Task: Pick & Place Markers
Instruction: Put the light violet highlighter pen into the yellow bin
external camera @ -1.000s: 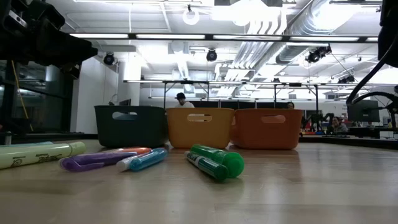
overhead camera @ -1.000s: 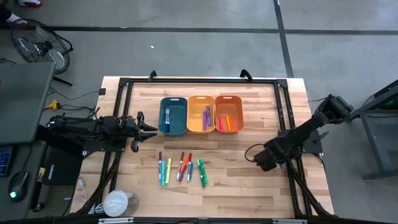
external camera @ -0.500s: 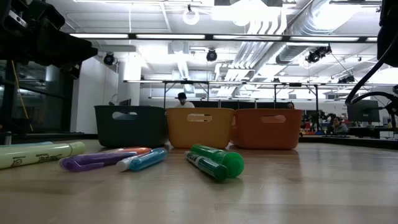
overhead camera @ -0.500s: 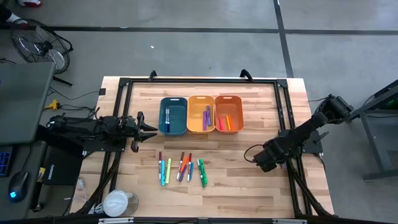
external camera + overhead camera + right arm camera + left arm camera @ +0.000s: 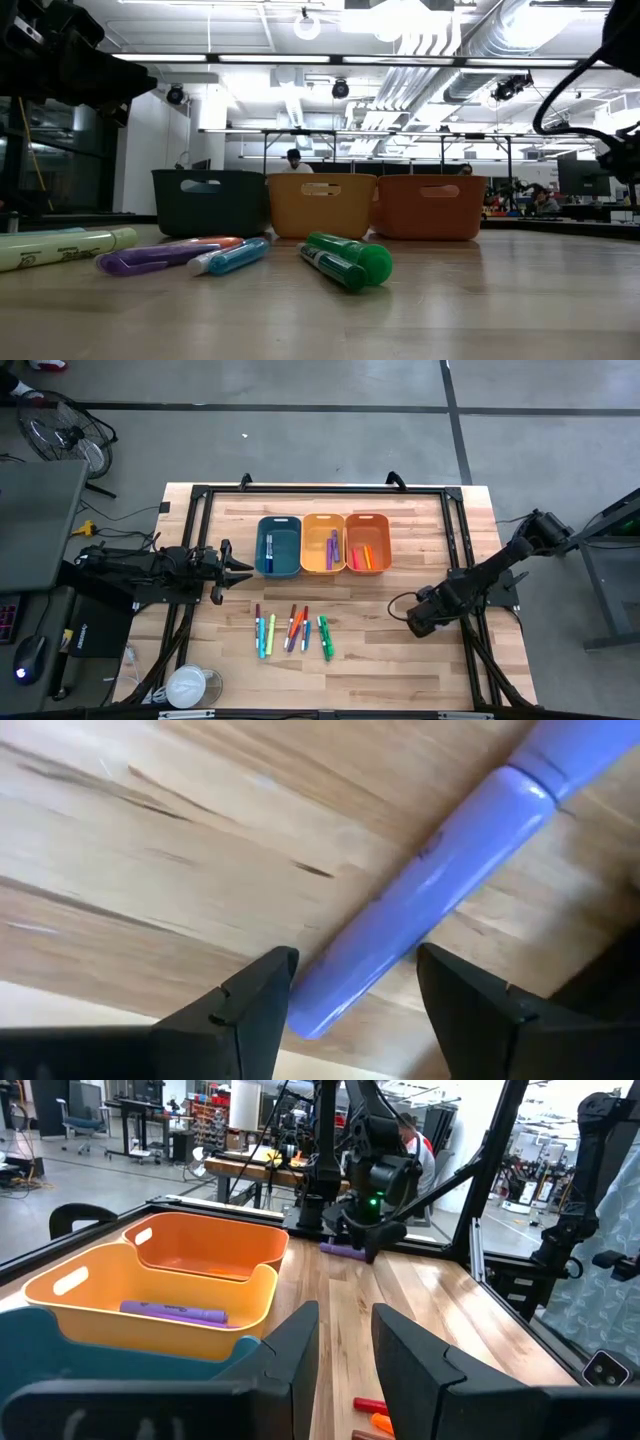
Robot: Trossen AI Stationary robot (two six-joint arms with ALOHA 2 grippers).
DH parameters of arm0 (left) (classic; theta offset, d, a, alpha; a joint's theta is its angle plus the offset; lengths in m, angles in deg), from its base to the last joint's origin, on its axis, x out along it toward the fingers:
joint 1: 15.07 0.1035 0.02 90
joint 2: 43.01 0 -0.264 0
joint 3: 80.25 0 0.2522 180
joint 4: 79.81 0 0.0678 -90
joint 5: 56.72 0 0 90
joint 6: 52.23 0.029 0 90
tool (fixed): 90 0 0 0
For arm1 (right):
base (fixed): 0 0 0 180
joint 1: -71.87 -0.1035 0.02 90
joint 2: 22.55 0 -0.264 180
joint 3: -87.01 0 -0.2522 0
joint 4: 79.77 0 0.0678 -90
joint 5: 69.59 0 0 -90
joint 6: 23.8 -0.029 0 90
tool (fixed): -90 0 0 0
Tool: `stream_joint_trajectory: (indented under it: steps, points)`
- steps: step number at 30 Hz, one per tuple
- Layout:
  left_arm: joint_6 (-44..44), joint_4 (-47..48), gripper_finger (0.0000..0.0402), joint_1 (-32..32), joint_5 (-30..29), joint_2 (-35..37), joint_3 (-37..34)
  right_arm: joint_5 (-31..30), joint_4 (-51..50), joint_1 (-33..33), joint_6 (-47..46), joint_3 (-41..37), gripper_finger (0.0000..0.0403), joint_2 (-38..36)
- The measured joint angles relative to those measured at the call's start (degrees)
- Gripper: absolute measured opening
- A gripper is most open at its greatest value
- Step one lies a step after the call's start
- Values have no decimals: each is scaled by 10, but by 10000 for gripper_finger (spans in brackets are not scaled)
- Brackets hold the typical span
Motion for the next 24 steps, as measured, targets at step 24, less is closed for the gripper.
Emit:
stream_joint_trajectory:
  steps: [24]
  points:
    - [0, 0, 94, 0, 0, 0, 0, -54, -39, 16, -203, 2, 208, 7]
